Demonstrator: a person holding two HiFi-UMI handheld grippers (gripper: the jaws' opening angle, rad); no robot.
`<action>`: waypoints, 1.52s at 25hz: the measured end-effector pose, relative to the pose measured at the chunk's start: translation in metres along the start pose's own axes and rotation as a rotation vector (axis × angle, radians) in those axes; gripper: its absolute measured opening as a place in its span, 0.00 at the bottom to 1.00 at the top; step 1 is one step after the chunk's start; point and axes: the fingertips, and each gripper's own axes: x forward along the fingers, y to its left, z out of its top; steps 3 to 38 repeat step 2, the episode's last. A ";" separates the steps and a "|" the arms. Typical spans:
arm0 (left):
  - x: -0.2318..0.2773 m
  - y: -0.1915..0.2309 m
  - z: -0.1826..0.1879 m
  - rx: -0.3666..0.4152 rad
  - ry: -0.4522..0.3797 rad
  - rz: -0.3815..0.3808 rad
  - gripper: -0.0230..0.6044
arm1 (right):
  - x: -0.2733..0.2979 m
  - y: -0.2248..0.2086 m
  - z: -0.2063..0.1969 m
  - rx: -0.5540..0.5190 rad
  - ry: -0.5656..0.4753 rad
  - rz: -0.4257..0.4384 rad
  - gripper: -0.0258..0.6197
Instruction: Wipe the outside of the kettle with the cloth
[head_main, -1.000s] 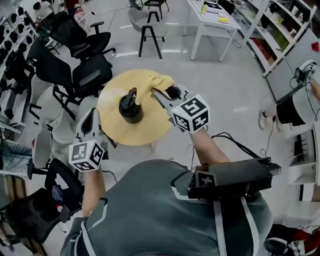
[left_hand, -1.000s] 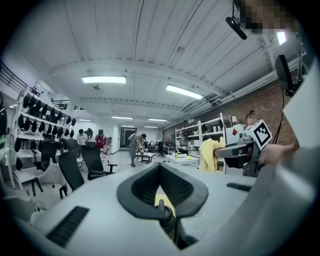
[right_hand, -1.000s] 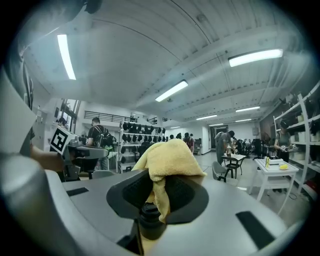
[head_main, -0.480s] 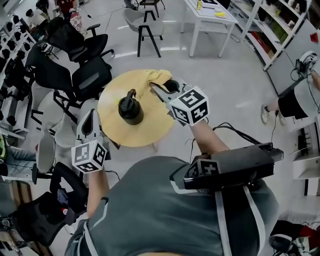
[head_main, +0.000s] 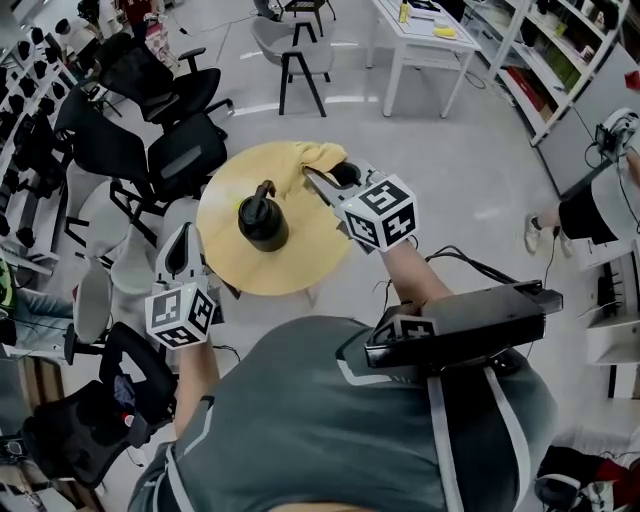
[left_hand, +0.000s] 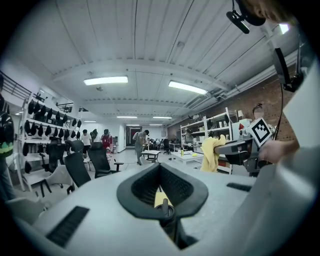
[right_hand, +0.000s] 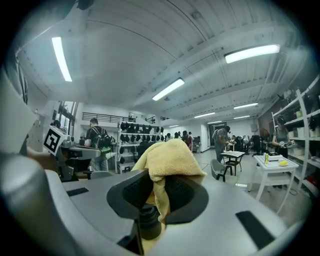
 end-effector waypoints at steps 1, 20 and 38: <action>0.001 -0.002 0.001 0.000 0.001 0.003 0.05 | 0.000 -0.003 0.001 0.002 0.000 0.002 0.18; 0.003 -0.003 0.003 0.000 0.001 0.006 0.05 | 0.000 -0.005 0.002 0.004 -0.001 0.004 0.18; 0.003 -0.003 0.003 0.000 0.001 0.006 0.05 | 0.000 -0.005 0.002 0.004 -0.001 0.004 0.18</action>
